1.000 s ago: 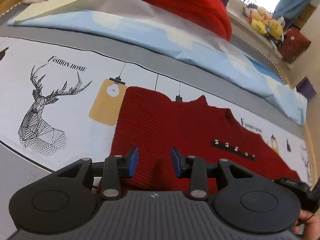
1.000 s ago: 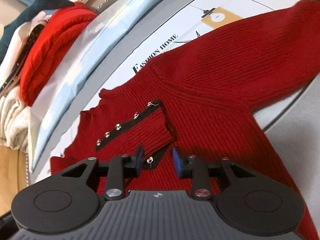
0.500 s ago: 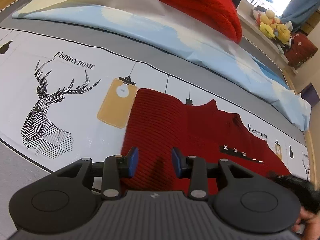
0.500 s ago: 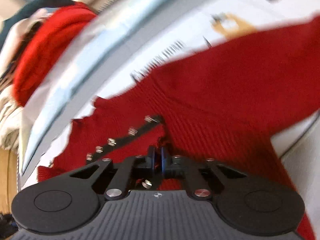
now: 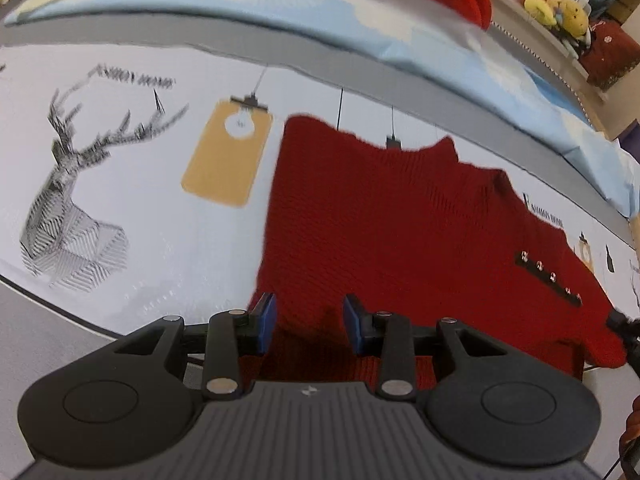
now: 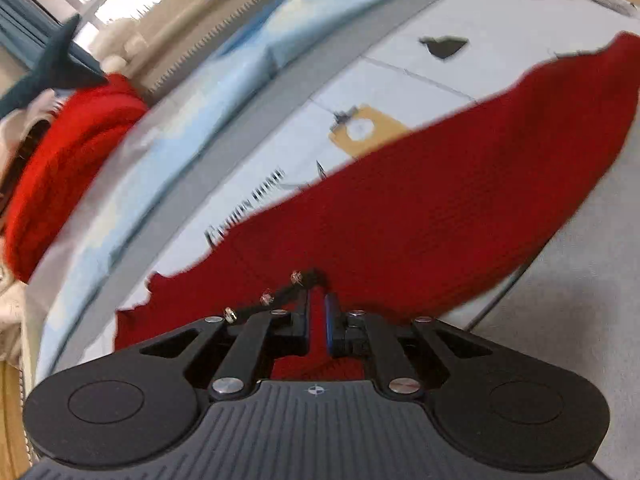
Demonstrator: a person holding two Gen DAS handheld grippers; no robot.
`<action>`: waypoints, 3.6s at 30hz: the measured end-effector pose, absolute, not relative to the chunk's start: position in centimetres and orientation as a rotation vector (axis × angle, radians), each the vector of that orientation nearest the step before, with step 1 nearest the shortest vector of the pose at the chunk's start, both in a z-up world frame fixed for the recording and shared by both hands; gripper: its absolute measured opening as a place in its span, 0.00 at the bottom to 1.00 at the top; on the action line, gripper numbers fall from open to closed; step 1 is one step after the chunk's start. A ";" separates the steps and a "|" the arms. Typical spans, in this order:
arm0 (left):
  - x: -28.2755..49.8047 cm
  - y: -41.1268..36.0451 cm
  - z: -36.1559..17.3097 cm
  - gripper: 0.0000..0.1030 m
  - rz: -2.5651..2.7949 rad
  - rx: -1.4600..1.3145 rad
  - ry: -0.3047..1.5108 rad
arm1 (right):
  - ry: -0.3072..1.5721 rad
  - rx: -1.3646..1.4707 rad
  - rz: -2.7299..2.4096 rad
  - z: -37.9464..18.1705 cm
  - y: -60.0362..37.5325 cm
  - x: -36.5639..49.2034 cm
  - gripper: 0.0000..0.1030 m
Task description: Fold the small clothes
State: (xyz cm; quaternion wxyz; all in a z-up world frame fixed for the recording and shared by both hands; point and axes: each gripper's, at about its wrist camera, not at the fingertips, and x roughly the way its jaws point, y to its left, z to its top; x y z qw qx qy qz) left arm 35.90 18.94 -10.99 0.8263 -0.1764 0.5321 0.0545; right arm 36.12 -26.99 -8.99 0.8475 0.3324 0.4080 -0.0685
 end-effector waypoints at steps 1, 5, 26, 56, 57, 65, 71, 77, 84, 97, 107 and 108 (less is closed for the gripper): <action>35.8 19.1 -11.5 0.39 0.111 -0.401 1.140 | 0.837 0.683 -0.114 -8.6 -26.8 36.1 0.09; 35.6 20.2 -13.8 0.36 0.158 -0.451 1.191 | 0.865 0.821 0.072 -10.1 -27.3 37.3 0.18; 36.0 18.4 -9.9 0.39 0.118 -0.385 1.117 | 0.863 0.668 -0.204 -9.6 -36.2 35.5 0.35; 35.5 17.8 -8.4 0.39 0.101 -0.363 1.086 | 0.495 0.396 -0.432 -3.8 -37.6 33.6 0.12; 35.4 18.1 -8.3 0.39 0.105 -0.368 1.082 | 0.452 0.288 -0.339 -2.2 -33.9 33.6 0.12; 35.4 19.5 -7.8 0.39 0.132 -0.415 1.069 | 0.565 -0.055 0.602 -2.9 -10.9 30.0 0.11; 35.6 19.2 -7.6 0.39 0.112 -0.431 1.063 | 0.828 0.004 0.649 -5.7 -8.7 30.5 0.27; 35.9 19.1 -8.3 0.39 0.102 -0.477 1.077 | 0.934 0.219 0.345 -6.6 -13.9 33.6 0.39; 36.2 20.5 -10.3 0.39 0.132 -0.587 1.103 | 1.137 0.736 -0.038 -13.0 -22.0 34.2 0.40; 36.8 21.1 -12.7 0.37 0.170 -0.673 1.102 | 1.035 0.906 -0.188 -12.3 -26.1 33.8 0.13; 36.6 20.2 -11.7 0.04 0.169 -0.514 1.057 | 1.009 0.806 -0.211 -9.8 -24.9 33.1 0.37; 36.5 20.1 -11.1 0.03 0.167 -0.500 1.039 | 0.993 0.784 -0.191 -9.3 -24.3 33.0 0.37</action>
